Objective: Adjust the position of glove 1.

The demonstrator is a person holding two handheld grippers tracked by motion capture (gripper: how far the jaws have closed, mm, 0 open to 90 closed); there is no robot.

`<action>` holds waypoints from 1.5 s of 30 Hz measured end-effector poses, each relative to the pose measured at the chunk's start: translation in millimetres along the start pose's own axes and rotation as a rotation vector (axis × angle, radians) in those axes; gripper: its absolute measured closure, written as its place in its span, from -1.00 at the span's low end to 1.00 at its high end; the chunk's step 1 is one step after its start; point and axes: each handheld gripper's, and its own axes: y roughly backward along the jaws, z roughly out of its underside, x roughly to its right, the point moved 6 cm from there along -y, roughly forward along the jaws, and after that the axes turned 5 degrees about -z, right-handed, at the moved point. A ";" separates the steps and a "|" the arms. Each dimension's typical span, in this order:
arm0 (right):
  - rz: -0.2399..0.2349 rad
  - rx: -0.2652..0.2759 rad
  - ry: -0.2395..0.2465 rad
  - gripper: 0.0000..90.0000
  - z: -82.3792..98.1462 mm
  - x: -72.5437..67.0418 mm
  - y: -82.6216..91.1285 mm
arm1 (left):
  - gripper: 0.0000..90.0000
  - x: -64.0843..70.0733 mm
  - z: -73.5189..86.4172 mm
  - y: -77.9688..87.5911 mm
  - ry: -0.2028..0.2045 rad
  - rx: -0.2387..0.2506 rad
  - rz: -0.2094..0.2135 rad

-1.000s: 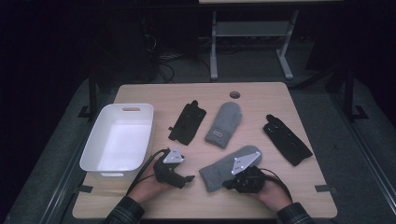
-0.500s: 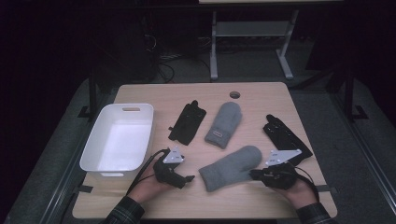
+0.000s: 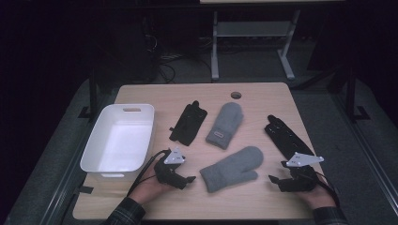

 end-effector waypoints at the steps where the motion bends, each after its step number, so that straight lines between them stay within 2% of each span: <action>1: 0.000 -0.012 0.001 -0.56 2.2 0.2 -1.6 | -0.73 0.0 0.0 0.0 0.001 0.000 0.000; 6: -0.010 0.005 -0.029 -0.68 5.5 3.0 -6.3 | -0.73 0.2 -1.1 -0.5 0.001 -0.005 0.003; 10: -0.035 0.034 -0.056 -0.75 6.4 3.6 -9.4 | -0.70 0.1 -3.0 1.0 -0.009 -0.053 0.002; 15: -0.041 0.032 -0.048 -0.78 6.5 2.8 -10.5 | -0.59 1.0 -7.4 3.0 -0.003 -0.102 -0.009; 18: -0.041 0.032 -0.049 -0.78 6.5 2.8 -10.4 | -0.47 0.4 -16.3 4.7 0.004 -0.103 -0.016; 19: -0.041 0.032 -0.048 -0.78 6.5 2.9 -10.4 | -0.39 -0.6 -18.3 5.5 0.008 -0.103 -0.019; 20: -0.042 0.032 -0.049 -0.78 6.5 2.8 -10.5 | -0.32 -1.4 -21.7 5.6 0.032 -0.088 -0.020; 22: -0.041 0.032 -0.049 -0.78 6.5 2.7 -10.5 | -0.15 -4.7 -28.3 7.1 0.059 -0.090 -0.017; 26: -0.042 0.032 -0.048 -0.78 6.5 2.8 -10.4 | 0.26 -10.1 -42.5 6.6 0.081 -0.073 -0.005; 30: -0.042 0.032 -0.049 -0.78 6.5 2.8 -10.4 | 0.67 -17.7 -57.7 -1.3 0.085 -0.064 -0.003; 32: -0.041 0.033 -0.047 -0.78 6.4 2.9 -10.5 | 0.88 -22.0 -65.6 -6.1 0.104 -0.055 0.004; 33: -0.041 0.032 -0.048 -0.78 6.4 2.9 -10.5 | 0.97 -25.0 -71.6 -9.1 0.115 -0.035 0.008; 39: -0.042 0.031 -0.051 -0.78 6.5 2.7 -10.4 | 0.98 -39.1 -101.4 -27.3 0.135 -0.006 0.004; 45: -0.042 0.031 -0.051 -0.78 6.5 2.7 -10.4 | 0.98 -50.7 -129.4 -46.9 0.101 -0.006 -0.004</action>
